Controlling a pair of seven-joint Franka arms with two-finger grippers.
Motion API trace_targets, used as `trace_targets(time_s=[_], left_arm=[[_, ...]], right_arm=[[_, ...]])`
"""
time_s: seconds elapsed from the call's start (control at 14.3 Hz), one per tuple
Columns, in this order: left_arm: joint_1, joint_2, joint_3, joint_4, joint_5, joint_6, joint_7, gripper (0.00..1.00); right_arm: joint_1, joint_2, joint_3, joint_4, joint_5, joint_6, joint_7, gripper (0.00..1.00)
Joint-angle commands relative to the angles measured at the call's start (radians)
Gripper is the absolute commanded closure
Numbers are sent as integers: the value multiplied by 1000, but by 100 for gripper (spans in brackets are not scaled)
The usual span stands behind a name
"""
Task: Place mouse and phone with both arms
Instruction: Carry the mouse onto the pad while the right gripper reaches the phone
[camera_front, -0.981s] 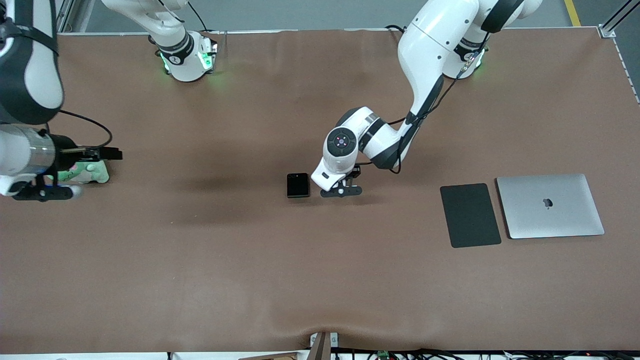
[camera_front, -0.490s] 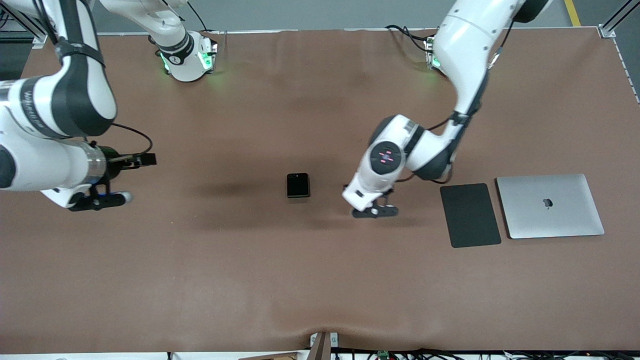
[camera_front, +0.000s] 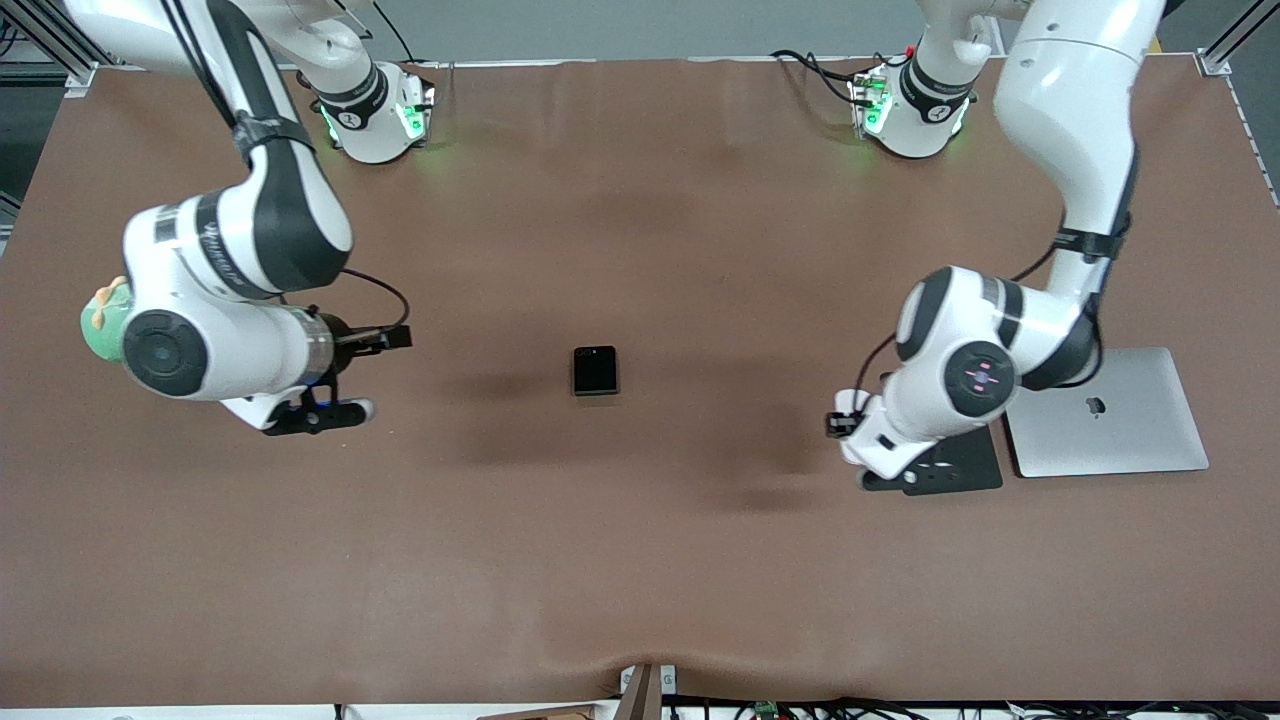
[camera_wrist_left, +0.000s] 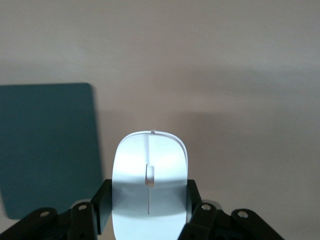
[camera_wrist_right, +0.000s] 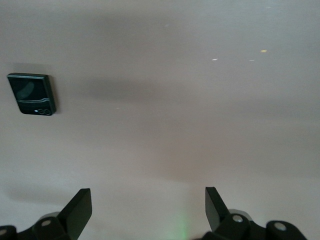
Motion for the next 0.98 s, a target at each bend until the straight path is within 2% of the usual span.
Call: trace_targets(time_s=[0.0, 0.28, 0.56, 0.77, 0.91], left_arm=[[76, -9, -10, -24, 28, -2, 66, 44], [147, -6, -9, -79, 75, 28, 76, 46], [182, 2, -9, -162, 117, 129, 76, 47], [184, 12, -9, -224, 115, 229, 74, 47], [184, 15, -9, -231, 115, 240, 74, 47]], right_arm=[[27, 22, -7, -3, 38, 30, 19, 0], [80, 52, -7, -27, 52, 128, 43, 0], [141, 89, -7, -69, 64, 248, 121, 0], [175, 137, -7, -70, 144, 326, 127, 0], [208, 169, -7, -69, 148, 383, 161, 0]])
